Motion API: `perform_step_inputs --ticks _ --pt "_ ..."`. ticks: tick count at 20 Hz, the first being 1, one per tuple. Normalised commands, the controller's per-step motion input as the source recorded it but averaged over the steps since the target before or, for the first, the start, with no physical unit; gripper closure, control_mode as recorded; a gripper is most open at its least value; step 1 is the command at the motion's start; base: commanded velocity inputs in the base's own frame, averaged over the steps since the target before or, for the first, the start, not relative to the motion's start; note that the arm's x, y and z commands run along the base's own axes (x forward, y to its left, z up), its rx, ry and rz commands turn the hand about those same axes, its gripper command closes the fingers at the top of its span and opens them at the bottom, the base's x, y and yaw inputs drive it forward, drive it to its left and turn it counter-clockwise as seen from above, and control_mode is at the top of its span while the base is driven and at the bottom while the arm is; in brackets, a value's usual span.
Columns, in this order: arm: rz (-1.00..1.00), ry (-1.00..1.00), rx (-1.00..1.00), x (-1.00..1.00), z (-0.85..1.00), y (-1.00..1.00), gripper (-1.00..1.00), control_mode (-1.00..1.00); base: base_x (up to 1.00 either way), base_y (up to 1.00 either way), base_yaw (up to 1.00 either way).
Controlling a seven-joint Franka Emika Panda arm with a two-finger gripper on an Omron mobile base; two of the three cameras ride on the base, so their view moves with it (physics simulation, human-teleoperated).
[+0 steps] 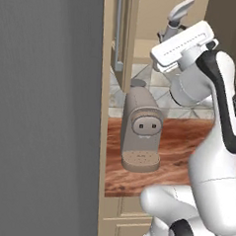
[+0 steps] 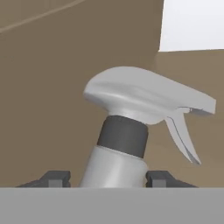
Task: Move the cutting board and knife to the sink. Then move spray from the cabinet to the counter.
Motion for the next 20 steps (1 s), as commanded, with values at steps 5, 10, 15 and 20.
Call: perform_step_inputs --ticks 5,10,15,20 --pt "-0.13 0.02 0.01 -1.0 0.15 -0.63 1.0 -1.0 0.0 0.0 0.0" --pt "-0.14 0.05 0.0 -0.94 0.01 -0.56 1.0 -1.0 0.0 0.0 0.0" --pt "-0.16 0.11 0.0 -0.89 -0.16 -0.27 1.0 -1.0 0.0 0.0 0.0" --pt "-0.13 0.19 0.0 -0.53 -0.35 -0.11 1.0 -1.0 0.0 0.0 0.0"
